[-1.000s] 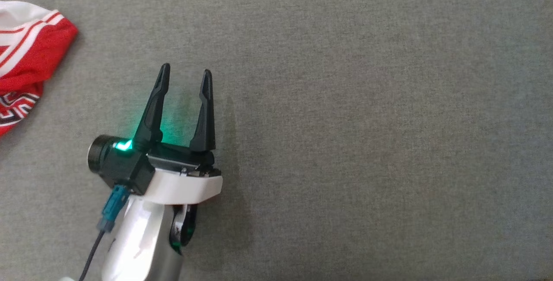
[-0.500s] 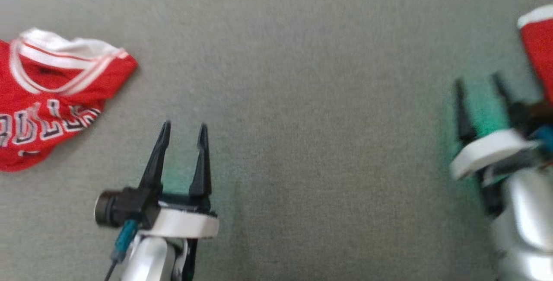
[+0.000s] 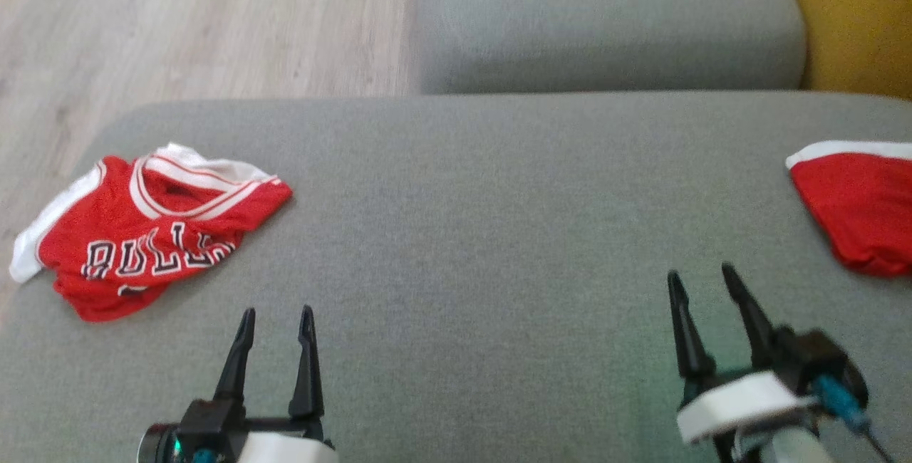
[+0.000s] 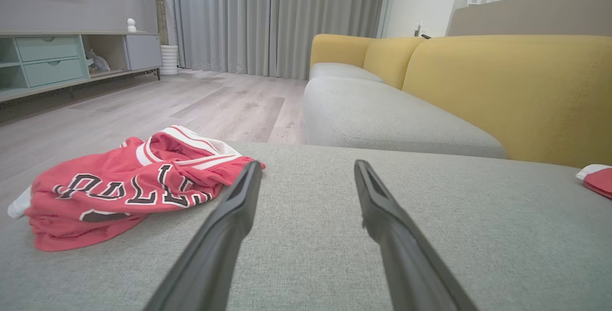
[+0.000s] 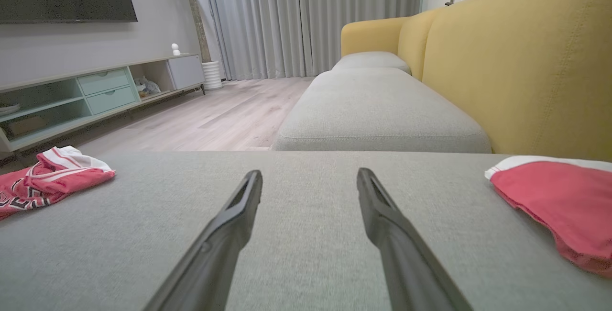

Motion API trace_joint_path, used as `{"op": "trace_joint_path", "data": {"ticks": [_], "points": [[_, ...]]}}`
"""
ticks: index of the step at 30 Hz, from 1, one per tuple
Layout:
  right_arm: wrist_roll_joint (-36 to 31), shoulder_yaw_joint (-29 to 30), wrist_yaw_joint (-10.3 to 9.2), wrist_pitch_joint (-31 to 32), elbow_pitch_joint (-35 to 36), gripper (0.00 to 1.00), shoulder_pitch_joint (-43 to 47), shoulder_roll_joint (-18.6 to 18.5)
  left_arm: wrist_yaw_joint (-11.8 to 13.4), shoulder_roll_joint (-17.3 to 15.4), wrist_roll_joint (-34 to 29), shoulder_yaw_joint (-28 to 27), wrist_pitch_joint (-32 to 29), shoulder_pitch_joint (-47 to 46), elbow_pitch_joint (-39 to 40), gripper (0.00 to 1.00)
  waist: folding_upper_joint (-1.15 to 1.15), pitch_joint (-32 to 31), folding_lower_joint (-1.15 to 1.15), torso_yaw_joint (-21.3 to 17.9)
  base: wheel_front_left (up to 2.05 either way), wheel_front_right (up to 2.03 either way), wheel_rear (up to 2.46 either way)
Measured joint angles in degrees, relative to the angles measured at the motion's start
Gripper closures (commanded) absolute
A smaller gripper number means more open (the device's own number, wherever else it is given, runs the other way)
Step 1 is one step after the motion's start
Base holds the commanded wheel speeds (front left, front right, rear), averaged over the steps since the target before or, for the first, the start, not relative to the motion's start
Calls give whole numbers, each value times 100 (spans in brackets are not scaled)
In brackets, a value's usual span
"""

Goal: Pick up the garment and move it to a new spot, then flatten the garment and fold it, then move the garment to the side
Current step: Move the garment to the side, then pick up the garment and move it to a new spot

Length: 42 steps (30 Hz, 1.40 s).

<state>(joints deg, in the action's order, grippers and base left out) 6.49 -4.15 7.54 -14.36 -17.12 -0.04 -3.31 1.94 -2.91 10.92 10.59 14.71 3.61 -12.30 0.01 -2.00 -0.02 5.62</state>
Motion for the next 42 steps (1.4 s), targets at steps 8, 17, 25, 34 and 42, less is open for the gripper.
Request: {"op": "trace_joint_path", "data": {"ticks": [8, 17, 25, 34, 42], "points": [[0, -22, 0, 0, 165, 0, 438, 58, -2, -5, -41, -52, -1, 161, 1, 0, 0, -189, 2, -71, 0, 0, 0], [57, -47, 0, 0, 165, 0, 439, 60, -44, -5, -100, -78, -1, 157, -81, 0, 0, -186, 2, -67, 0, 0, 0], [58, -20, 0, 0, 163, 0, 445, 63, -36, -5, -149, -100, -1, 137, -149, 0, 0, -147, 2, 277, 0, 0, 0], [73, -63, 0, 0, 198, 0, 434, 68, 7, -5, -148, -327, -1, 110, -135, 0, 0, -48, 2, 1302, 0, 0, 0], [-70, -164, 0, 0, 190, 0, 171, 74, 168, -5, 23, -754, -1, 128, 41, 0, 0, 221, 1, 2287, 0, 0, 0]]}}
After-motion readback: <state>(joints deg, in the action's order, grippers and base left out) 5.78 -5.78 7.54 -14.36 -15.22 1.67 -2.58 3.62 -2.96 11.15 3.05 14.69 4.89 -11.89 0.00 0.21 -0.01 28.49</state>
